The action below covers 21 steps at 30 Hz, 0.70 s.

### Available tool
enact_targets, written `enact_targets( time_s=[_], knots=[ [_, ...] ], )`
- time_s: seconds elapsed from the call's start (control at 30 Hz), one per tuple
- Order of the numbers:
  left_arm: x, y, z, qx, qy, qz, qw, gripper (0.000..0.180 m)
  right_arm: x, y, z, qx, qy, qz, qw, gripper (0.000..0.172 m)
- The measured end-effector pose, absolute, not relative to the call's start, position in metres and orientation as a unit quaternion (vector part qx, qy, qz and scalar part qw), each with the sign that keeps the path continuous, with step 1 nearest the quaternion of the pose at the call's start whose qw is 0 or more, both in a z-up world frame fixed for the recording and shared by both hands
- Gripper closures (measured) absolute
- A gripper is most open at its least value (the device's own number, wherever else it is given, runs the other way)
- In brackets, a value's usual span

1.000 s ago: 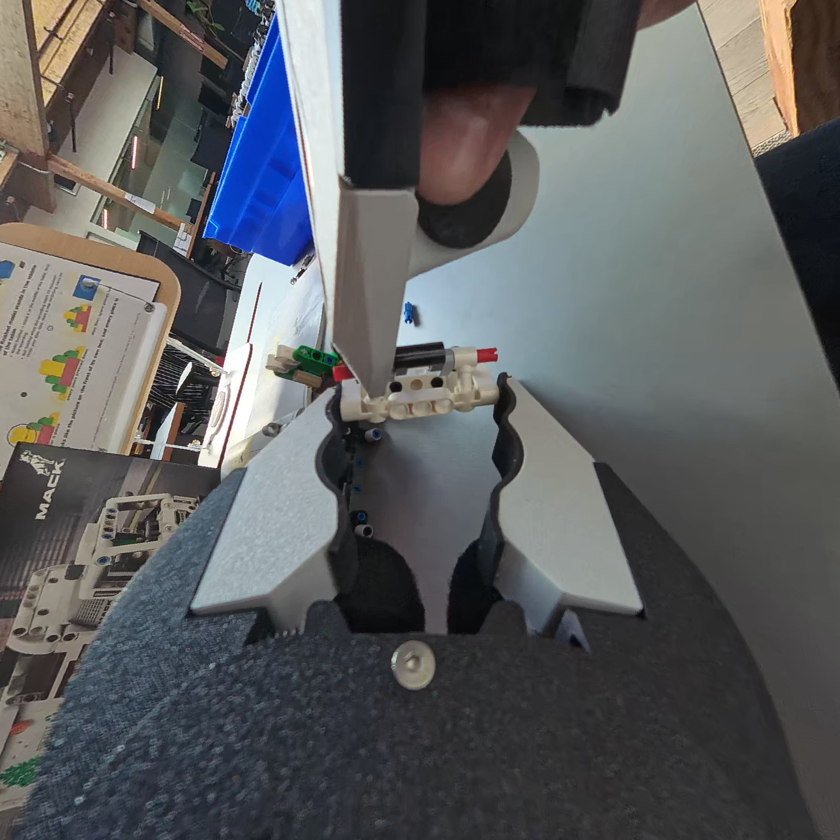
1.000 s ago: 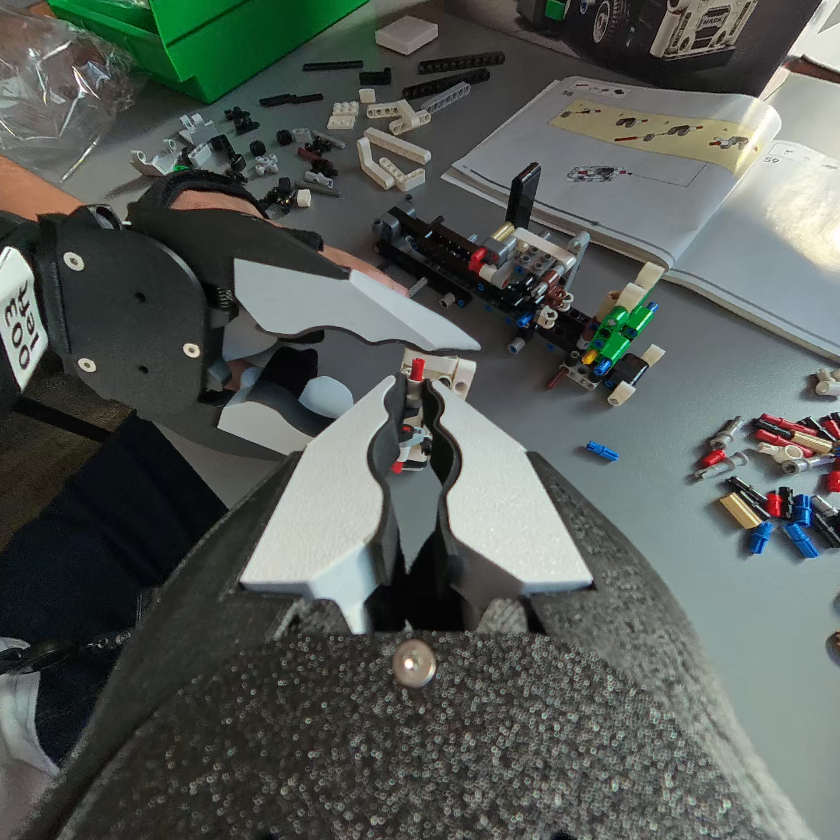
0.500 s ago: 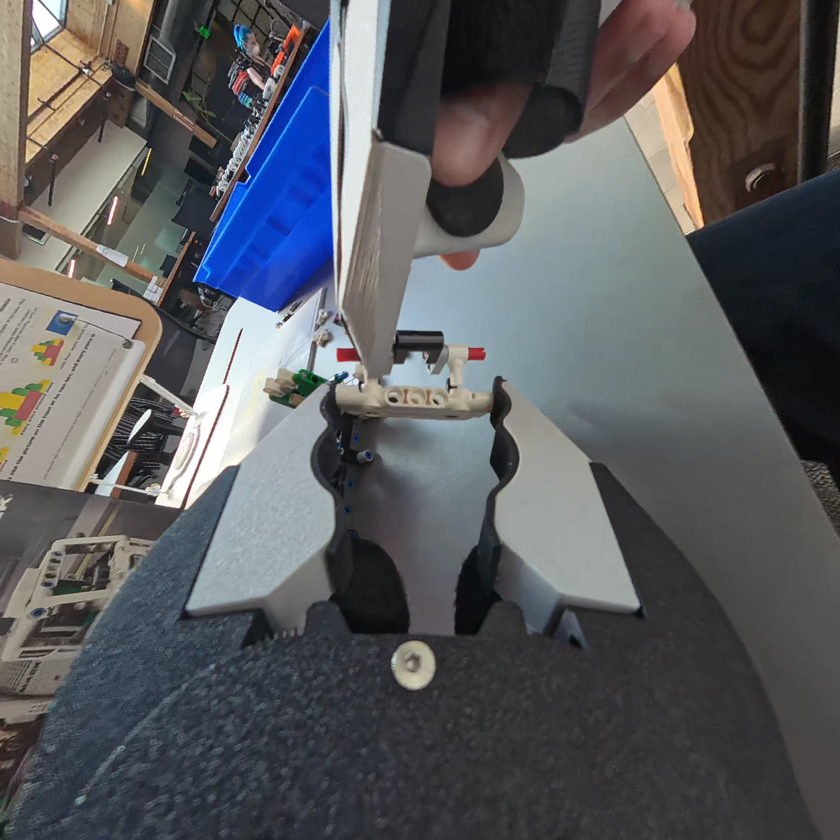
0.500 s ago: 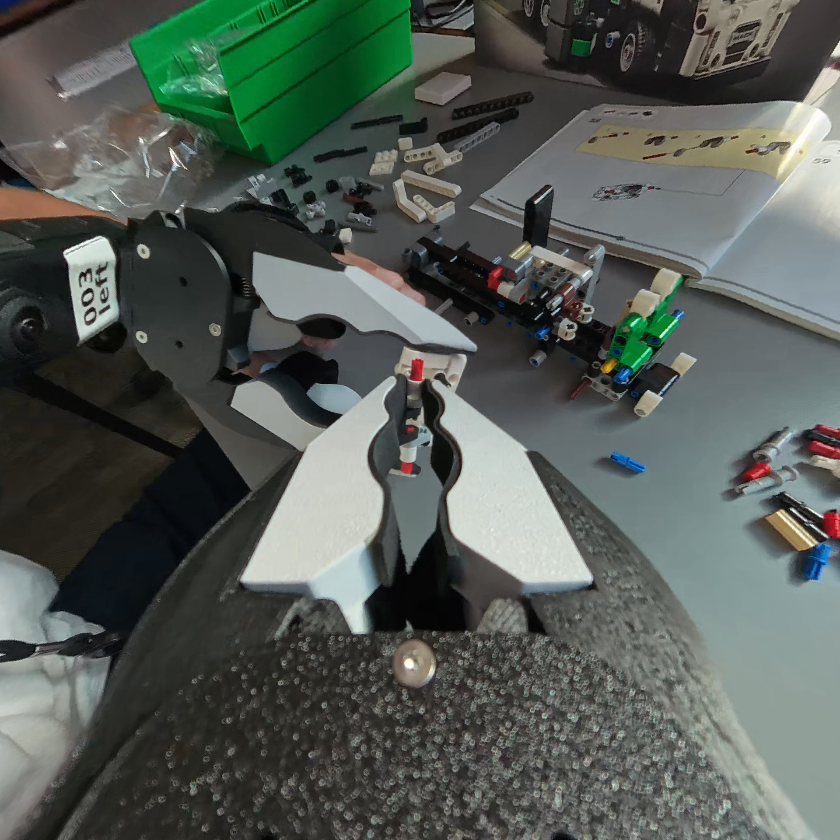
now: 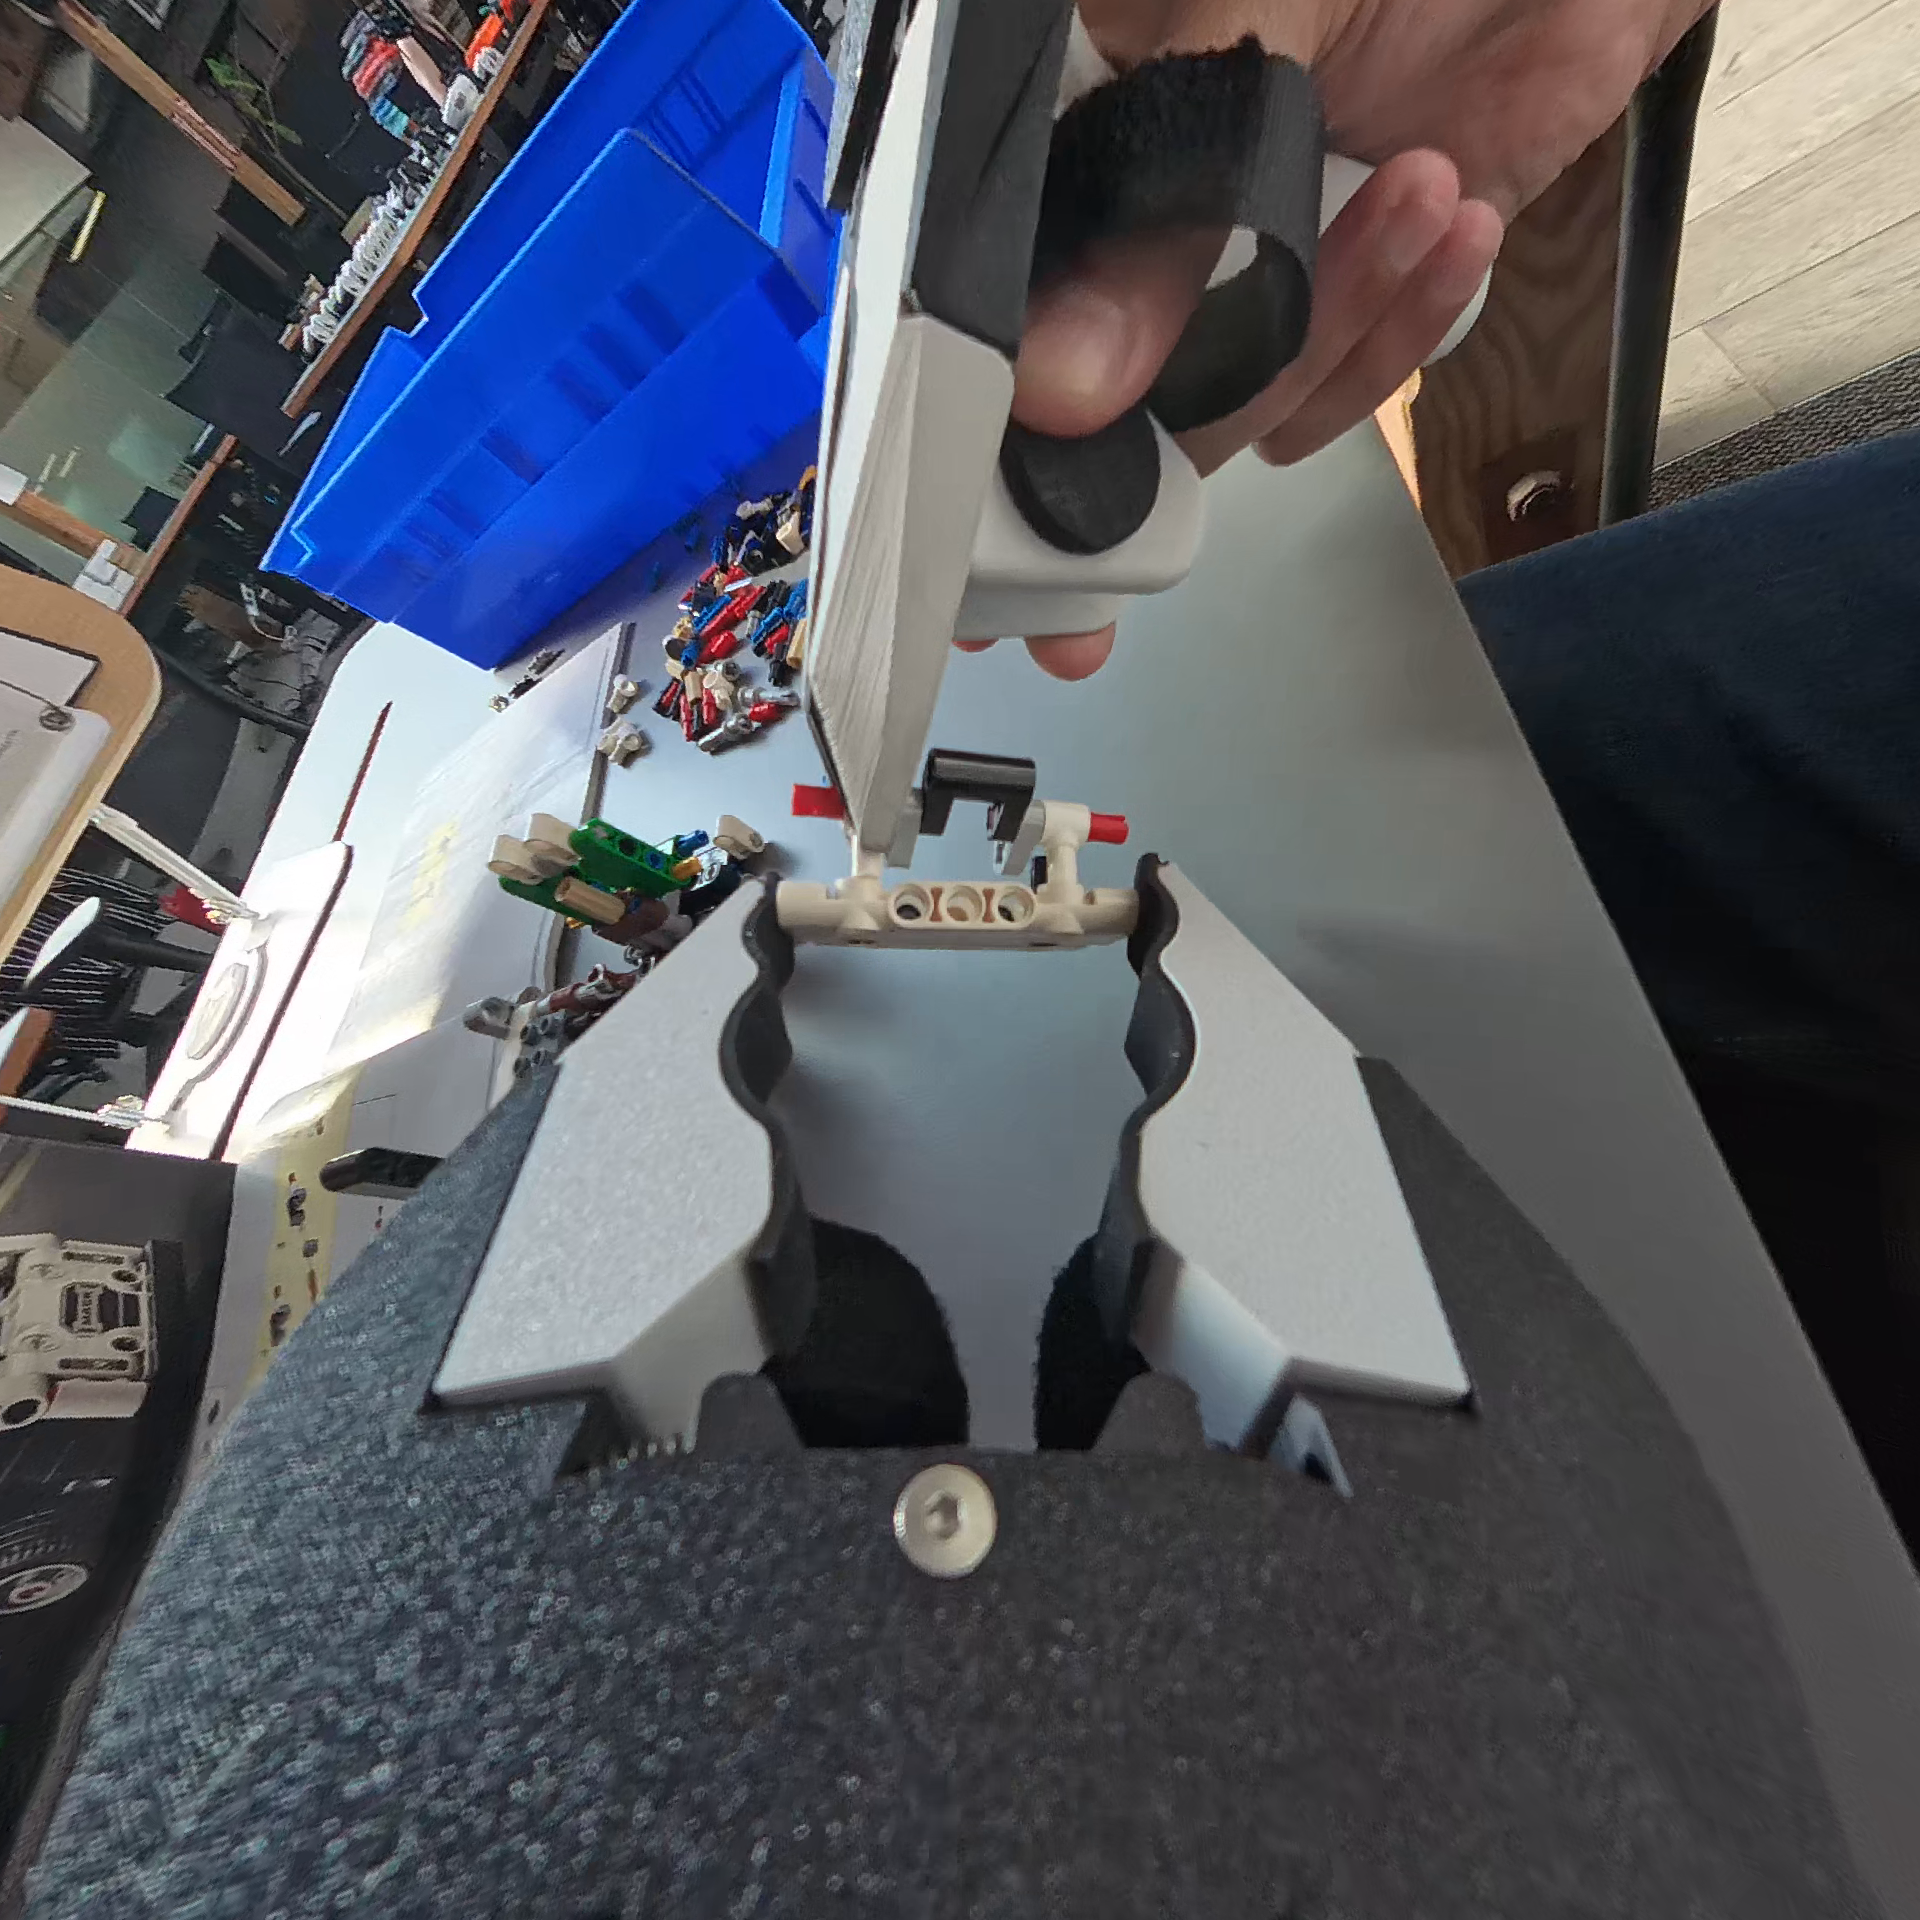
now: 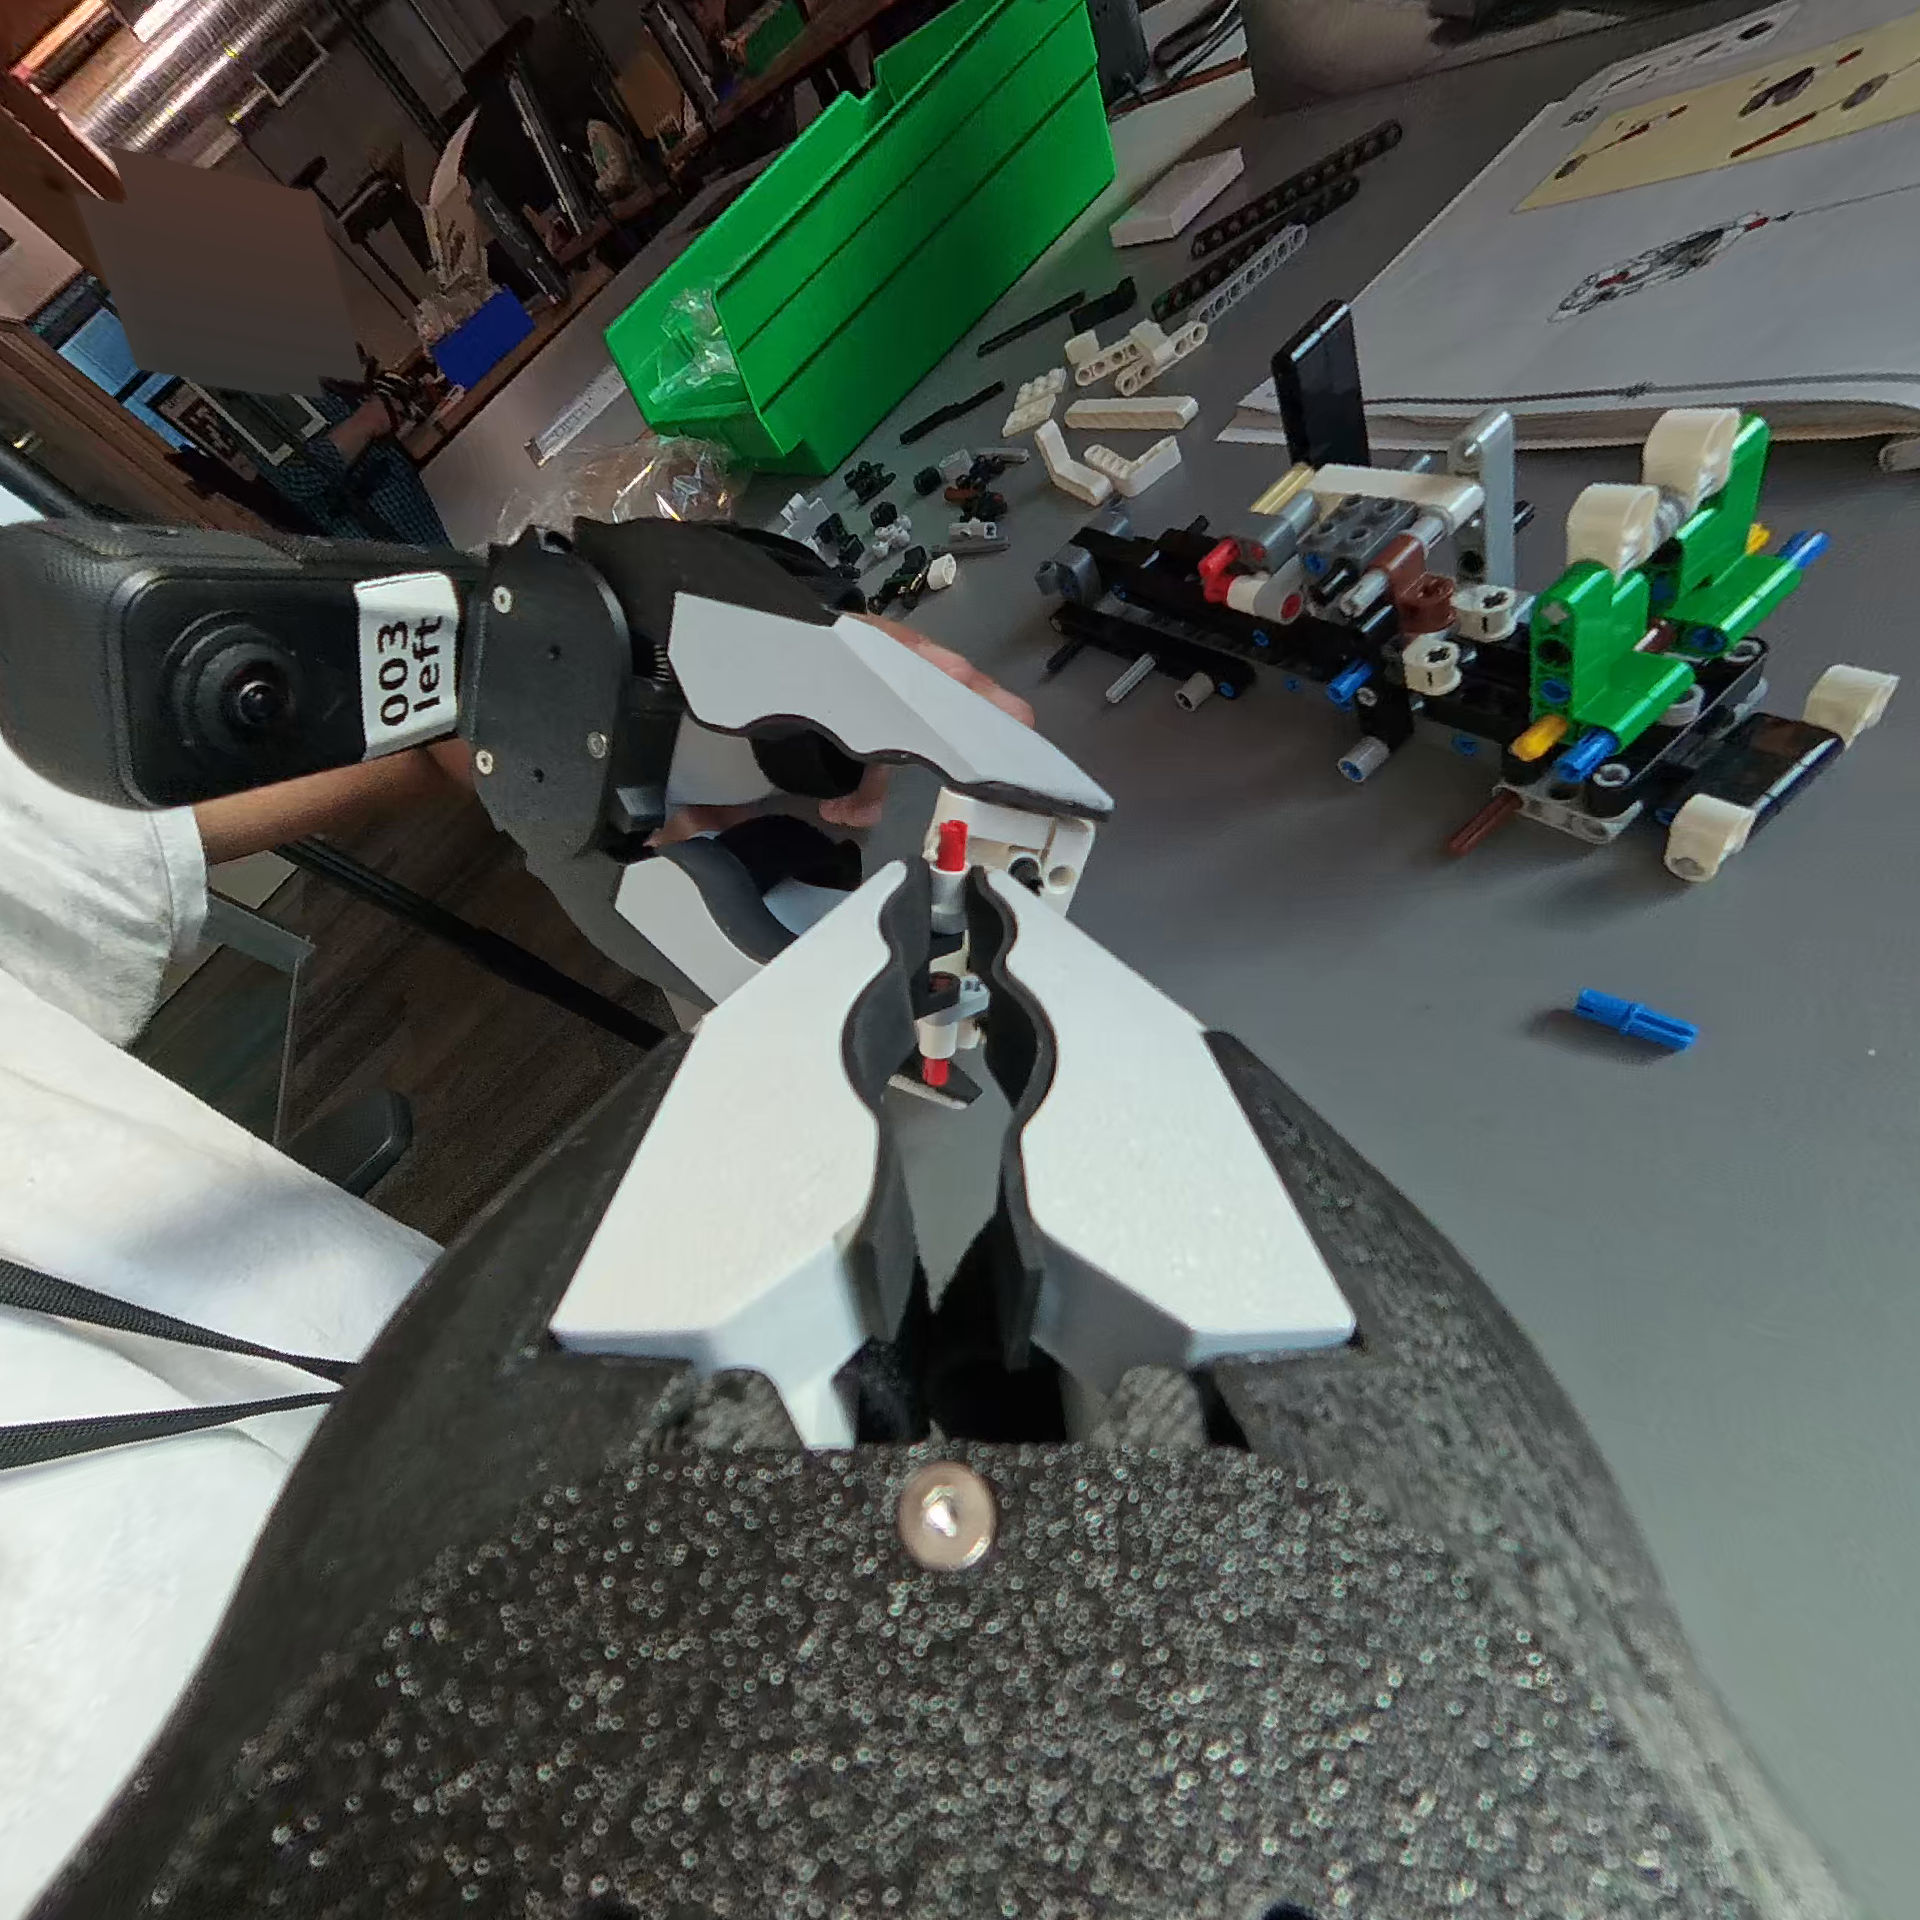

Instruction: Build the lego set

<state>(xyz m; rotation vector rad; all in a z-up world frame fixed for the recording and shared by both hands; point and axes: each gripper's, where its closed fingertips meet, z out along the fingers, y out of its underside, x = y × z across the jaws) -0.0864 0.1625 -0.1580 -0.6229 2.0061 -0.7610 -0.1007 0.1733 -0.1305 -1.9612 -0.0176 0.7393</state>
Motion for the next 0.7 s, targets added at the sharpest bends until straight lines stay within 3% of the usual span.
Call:
enact_targets(
  time_s=[0.17, 0.4, 0.7],
  knots=[
    [-0.0825, 0.1693, -0.1622, -0.215, 0.808, -0.220, 0.502, 0.118, -0.0988, 0.1742, -0.1363, -0.813, 0.044, 0.329, 0.478, 0.166],
    [-0.0831, 0.1674, -0.1642, -0.209, 0.811, -0.217, 0.501, 0.118, -0.1017, 0.1740, -0.1378, -0.808, 0.035, 0.329, 0.487, 0.166],
    [-0.0784, 0.1714, -0.1635, -0.214, 0.807, -0.187, 0.517, 0.118, -0.0958, 0.1763, -0.1368, -0.852, -0.032, 0.132, 0.506, 0.166]
  ],
)
